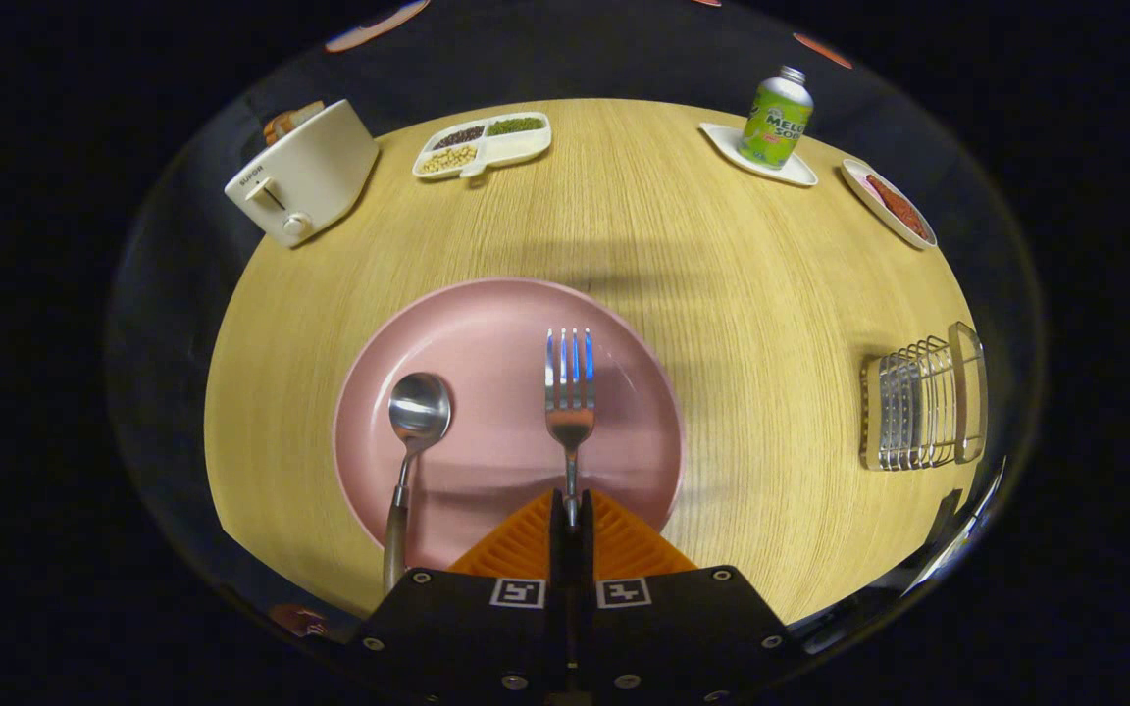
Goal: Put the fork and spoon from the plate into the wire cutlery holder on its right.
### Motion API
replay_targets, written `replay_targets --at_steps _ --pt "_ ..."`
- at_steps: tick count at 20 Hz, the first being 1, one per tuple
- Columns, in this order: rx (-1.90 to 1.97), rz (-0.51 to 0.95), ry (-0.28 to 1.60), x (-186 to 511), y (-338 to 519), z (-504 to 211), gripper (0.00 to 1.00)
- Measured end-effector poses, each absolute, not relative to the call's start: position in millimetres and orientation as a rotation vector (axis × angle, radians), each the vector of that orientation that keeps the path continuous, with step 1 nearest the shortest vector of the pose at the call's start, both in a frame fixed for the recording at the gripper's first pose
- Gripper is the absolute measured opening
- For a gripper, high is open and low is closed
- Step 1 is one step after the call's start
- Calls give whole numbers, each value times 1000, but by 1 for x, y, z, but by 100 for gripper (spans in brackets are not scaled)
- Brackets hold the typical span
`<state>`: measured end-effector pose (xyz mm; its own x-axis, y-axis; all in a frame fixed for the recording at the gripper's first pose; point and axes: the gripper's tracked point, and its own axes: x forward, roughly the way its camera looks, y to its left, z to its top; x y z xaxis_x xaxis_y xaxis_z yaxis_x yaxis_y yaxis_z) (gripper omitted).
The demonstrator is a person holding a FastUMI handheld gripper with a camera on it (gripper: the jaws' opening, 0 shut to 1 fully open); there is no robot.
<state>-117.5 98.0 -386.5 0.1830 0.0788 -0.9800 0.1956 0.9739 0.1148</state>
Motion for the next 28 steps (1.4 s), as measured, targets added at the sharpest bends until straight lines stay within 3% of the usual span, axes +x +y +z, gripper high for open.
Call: replay_targets --at_steps 8,15,21,28 --pt "258 -160 1165 -99 32 -311 5" --pt "269 -268 1086 -116 -70 -272 5" --pt "174 -274 1194 -149 -133 -277 5" --pt "154 -235 1355 -176 -146 -306 5"
